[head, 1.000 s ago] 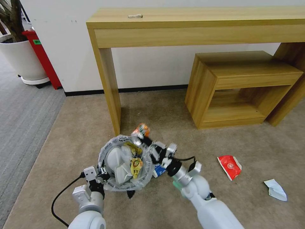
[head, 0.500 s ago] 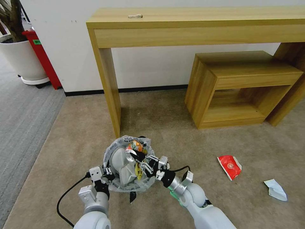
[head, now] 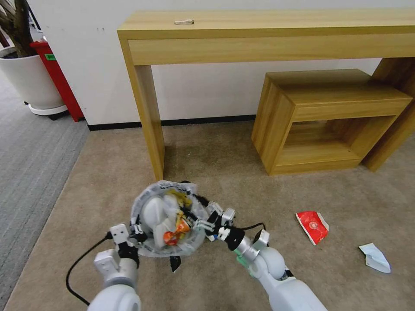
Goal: Pick up the trash bin and place the garbage on the floor into it.
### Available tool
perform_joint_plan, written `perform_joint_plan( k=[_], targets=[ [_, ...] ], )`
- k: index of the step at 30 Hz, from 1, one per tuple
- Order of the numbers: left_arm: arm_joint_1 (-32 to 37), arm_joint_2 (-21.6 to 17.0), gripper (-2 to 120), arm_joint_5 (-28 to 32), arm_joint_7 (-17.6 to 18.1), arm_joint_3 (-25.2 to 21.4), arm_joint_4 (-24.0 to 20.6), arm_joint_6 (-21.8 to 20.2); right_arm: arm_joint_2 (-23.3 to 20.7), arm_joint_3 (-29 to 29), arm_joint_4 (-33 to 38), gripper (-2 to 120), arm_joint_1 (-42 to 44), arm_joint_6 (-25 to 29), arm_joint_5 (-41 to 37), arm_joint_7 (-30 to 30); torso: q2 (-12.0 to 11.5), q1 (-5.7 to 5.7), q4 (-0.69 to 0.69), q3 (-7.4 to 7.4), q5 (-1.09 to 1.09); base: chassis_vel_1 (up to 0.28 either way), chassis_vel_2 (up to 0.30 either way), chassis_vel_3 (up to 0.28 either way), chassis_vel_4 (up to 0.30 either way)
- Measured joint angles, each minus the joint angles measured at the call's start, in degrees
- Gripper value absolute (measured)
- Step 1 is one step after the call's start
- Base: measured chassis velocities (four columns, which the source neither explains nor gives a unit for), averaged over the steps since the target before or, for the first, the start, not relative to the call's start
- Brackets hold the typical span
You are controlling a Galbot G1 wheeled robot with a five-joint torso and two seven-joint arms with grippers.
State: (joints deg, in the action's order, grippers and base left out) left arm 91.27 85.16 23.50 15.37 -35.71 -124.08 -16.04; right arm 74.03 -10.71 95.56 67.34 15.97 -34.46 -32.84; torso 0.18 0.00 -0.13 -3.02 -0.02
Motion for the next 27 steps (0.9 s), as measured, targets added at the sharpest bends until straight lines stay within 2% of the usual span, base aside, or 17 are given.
perform_joint_plan(
  k=[4,5,6,9,10,12,15,20,27],
  targets=[
    [-0.6,-0.9,1,1.6,-0.2,-3.5,0.0,-0.3,-0.2,-2.7,1.8,96,1.7,-0.3,0.4,3.8,0.0,0.00,0.01,0.00,0.02,0.000,0.000,0.000,0.000],
    [-1.0,-1.5,1,3.4,-0.3,-6.2,0.0,-0.6,-0.2,-5.8,3.4,99,3.8,-0.4,1.6,8.1,0.0,0.00,0.01,0.00,0.02,0.000,0.000,0.000,0.000],
    [-1.0,-1.5,1,3.4,-0.3,-6.2,0.0,-0.6,-0.2,-5.8,3.4,99,3.8,-0.4,1.6,8.1,0.0,0.00,0.01,0.00,0.02,0.000,0.000,0.000,0.000],
    [-1.4,-2.1,1,4.4,-1.2,-9.2,0.0,-0.5,0.4,-11.6,5.8,100,6.6,-1.2,5.6,19.4,0.0,0.00,-0.02,0.00,0.02,0.000,0.000,0.000,0.000],
    [-1.4,-2.1,1,4.4,-1.2,-9.2,0.0,-0.5,0.4,-11.6,5.8,100,6.6,-1.2,5.6,19.4,0.0,0.00,-0.02,0.00,0.02,0.000,0.000,0.000,0.000],
    [-1.5,-2.4,1,4.3,-1.5,-10.9,0.1,-0.2,0.6,-14.7,7.8,100,8.4,-1.8,6.7,25.9,0.0,0.00,-0.01,0.00,0.01,0.000,0.000,0.000,0.000],
    [-1.8,-2.8,1,4.4,-1.6,-12.7,0.9,0.1,0.8,-18.0,9.0,100,9.5,-1.2,7.7,28.3,0.0,0.00,0.00,0.00,0.01,0.000,0.000,0.000,0.000],
    [-1.9,-3.6,1,5.8,-1.1,-15.1,1.6,0.1,1.1,-21.3,9.6,100,10.6,0.2,8.0,28.6,0.0,0.00,0.00,0.00,0.02,0.000,0.000,0.000,0.000],
    [-1.4,-4.2,1,6.9,-1.0,-15.9,1.5,-0.1,1.9,-22.6,8.9,100,10.6,1.6,8.2,29.7,0.0,0.00,0.00,0.00,0.02,0.000,0.000,0.000,0.000]
  ],
)
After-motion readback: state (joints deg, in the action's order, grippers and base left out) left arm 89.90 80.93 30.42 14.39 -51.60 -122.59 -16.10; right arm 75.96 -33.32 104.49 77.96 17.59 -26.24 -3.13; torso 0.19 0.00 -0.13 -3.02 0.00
